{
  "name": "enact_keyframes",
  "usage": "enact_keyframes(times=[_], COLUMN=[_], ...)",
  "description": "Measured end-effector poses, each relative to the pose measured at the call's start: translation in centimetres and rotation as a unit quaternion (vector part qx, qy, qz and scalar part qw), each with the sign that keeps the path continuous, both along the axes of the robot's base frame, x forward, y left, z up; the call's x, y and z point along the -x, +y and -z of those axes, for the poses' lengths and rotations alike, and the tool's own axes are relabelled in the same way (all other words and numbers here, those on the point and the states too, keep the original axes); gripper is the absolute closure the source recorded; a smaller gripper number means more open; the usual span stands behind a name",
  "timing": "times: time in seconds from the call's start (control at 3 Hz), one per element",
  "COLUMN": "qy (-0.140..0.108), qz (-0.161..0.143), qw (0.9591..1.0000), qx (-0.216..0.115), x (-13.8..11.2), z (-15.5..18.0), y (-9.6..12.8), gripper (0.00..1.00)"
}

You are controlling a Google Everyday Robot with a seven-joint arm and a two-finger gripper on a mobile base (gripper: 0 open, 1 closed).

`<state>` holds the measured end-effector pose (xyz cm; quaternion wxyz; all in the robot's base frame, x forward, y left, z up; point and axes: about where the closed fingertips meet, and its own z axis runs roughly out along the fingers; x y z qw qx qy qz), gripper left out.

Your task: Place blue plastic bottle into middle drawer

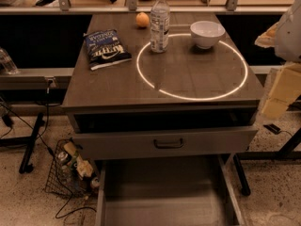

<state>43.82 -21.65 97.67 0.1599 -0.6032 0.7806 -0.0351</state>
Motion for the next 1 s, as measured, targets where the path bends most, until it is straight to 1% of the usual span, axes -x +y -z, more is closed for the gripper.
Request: enact_keyframes(times=[0.33, 0.67, 1.0], qy=[-0.006, -0.022, -0.048], qz=[0.000, -0.010, -0.023], qw=[1.0000, 0.9997, 0.9984], qx=[0.000, 0.001, -0.020], x=[-0.2, -3.6, -10.2], z=[-0.1, 0.5, 1.2], y=[0.4, 3.2, 6.6], gripper=[0.00, 0.00, 0.00])
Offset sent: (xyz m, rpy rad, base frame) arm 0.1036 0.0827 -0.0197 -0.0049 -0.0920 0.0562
